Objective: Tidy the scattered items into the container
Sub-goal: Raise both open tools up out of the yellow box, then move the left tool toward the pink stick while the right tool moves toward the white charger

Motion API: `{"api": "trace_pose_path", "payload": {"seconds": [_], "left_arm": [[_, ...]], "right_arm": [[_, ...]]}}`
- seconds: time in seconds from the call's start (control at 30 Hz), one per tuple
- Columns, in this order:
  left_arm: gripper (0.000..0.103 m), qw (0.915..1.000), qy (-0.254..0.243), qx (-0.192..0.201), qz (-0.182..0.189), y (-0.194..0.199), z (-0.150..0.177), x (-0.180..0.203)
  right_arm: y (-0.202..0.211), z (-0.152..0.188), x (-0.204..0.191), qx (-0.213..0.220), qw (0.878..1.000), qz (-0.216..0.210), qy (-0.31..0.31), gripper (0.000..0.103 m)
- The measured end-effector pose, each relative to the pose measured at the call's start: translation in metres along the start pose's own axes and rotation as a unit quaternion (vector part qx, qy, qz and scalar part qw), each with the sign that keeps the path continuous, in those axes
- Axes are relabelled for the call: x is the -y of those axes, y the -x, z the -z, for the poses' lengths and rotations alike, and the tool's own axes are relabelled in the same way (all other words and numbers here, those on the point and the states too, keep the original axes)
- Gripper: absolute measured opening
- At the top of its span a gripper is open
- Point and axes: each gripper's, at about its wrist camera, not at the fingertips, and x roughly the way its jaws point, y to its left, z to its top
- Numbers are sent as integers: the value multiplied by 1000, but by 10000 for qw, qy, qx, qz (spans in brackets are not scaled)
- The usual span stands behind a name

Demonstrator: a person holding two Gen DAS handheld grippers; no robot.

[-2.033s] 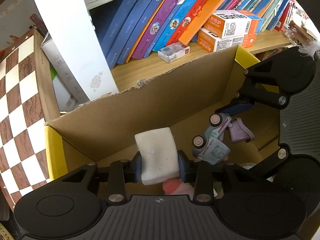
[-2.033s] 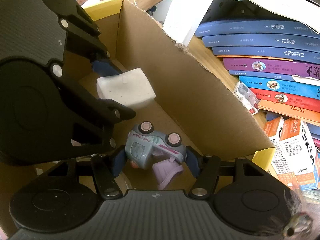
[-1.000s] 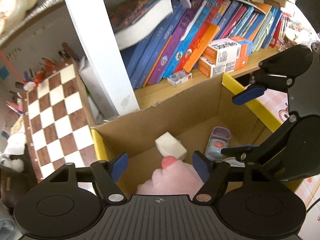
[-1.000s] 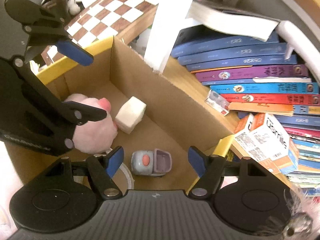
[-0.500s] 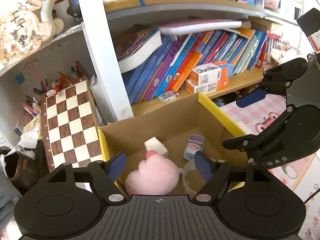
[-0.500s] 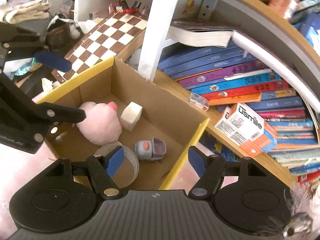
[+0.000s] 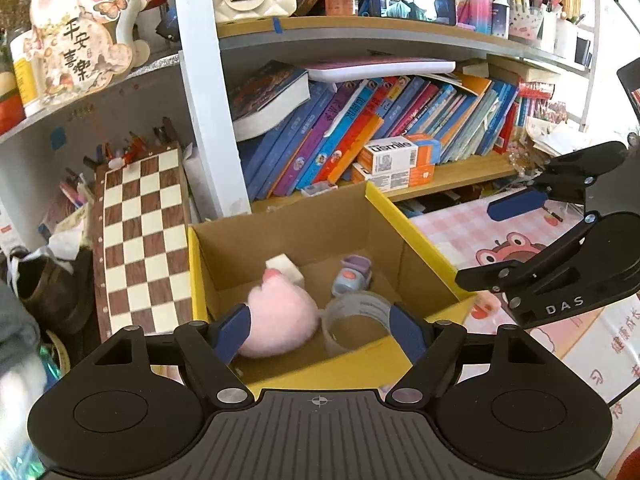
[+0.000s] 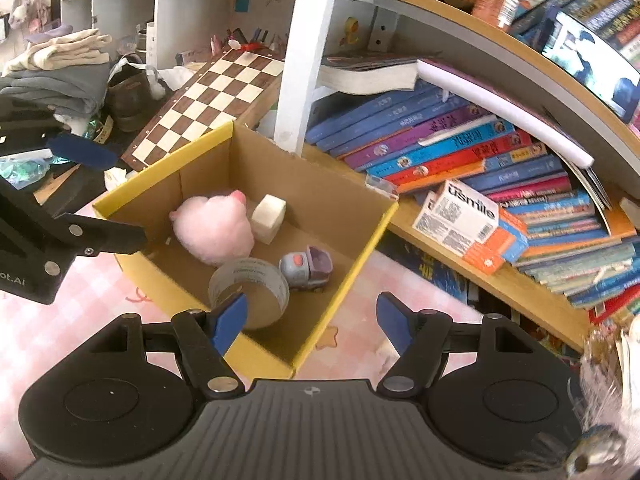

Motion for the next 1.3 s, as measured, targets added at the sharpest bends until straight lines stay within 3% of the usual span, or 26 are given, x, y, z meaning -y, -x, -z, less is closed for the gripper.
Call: {"api": "trace_pose_path", "payload": {"seconds": [0.57, 0.67, 0.7, 1.3], "left_arm": [[79, 9987, 461, 148, -144, 17, 38, 32], [83, 9984, 531, 143, -146, 17, 41, 38], [87, 9984, 542, 133, -134, 16, 43, 41], [87, 9982, 562, -146, -157, 5, 66, 84]], "right_arm": [[22, 66, 7, -44, 9967, 345, -738, 71], [26, 76, 7, -10, 9957, 430, -818, 71], [28, 80, 7, 2, 9954, 454, -846, 71], [44, 139, 24, -36, 9855, 801, -1497, 78]]}}
